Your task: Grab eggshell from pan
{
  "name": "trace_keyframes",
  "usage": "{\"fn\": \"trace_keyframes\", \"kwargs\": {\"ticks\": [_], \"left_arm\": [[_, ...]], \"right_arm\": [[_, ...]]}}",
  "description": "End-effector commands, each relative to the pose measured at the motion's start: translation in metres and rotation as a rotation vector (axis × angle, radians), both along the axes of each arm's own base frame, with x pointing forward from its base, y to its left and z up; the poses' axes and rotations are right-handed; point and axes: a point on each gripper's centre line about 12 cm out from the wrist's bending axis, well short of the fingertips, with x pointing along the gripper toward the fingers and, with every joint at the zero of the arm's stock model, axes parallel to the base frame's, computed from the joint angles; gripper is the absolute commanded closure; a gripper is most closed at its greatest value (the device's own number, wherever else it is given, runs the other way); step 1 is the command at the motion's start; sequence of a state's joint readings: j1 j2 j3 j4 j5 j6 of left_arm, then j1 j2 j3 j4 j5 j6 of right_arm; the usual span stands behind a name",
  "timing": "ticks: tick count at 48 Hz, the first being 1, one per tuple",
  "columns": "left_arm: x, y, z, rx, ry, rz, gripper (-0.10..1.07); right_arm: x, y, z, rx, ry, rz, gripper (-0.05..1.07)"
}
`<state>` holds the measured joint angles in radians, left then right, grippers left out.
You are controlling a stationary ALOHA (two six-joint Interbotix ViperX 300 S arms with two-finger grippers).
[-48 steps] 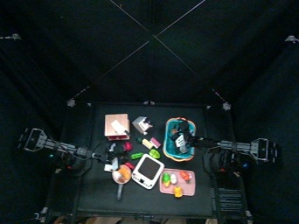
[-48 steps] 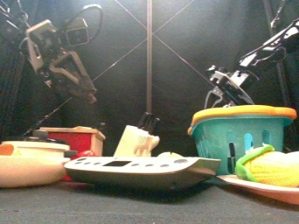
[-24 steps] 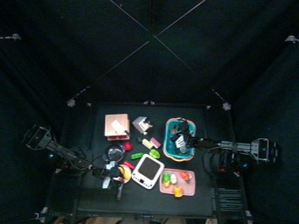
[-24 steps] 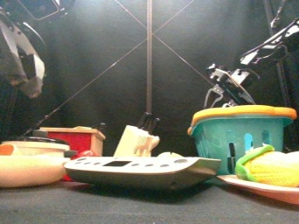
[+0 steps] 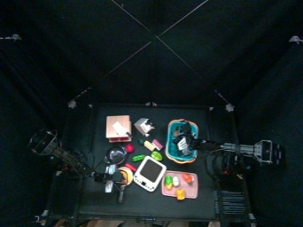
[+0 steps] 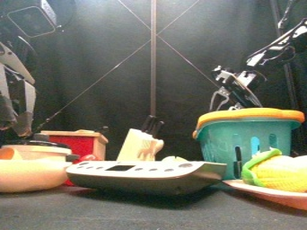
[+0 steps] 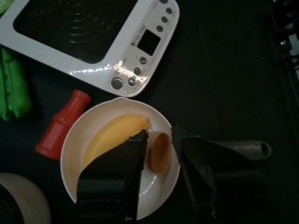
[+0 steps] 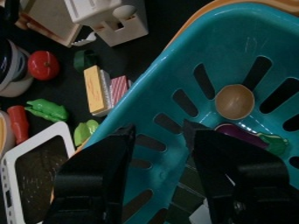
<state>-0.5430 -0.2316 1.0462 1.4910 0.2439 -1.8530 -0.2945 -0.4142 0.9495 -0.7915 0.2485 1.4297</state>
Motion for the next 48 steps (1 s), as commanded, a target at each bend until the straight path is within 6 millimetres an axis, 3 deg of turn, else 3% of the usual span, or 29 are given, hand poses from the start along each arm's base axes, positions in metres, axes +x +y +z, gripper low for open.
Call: {"fn": "trace_keyframes", "kwargs": {"ticks": [1,30,48], "left_arm": [[0.001,-0.001,-0.001,0.004,0.002,0.003,0.26],[0.004,0.003,-0.021,0.078,0.053,0.034,0.28],[0.007,0.008,-0.016,0.093,0.028,0.077,0.52]], "right_arm": [[0.002,0.001,0.006,-0.004,-0.021,0.004,0.19],[0.006,-0.001,-0.003,0.005,0.011,0.006,0.19],[0.007,-0.001,-0.004,0.002,0.019,0.009,0.19]]}}
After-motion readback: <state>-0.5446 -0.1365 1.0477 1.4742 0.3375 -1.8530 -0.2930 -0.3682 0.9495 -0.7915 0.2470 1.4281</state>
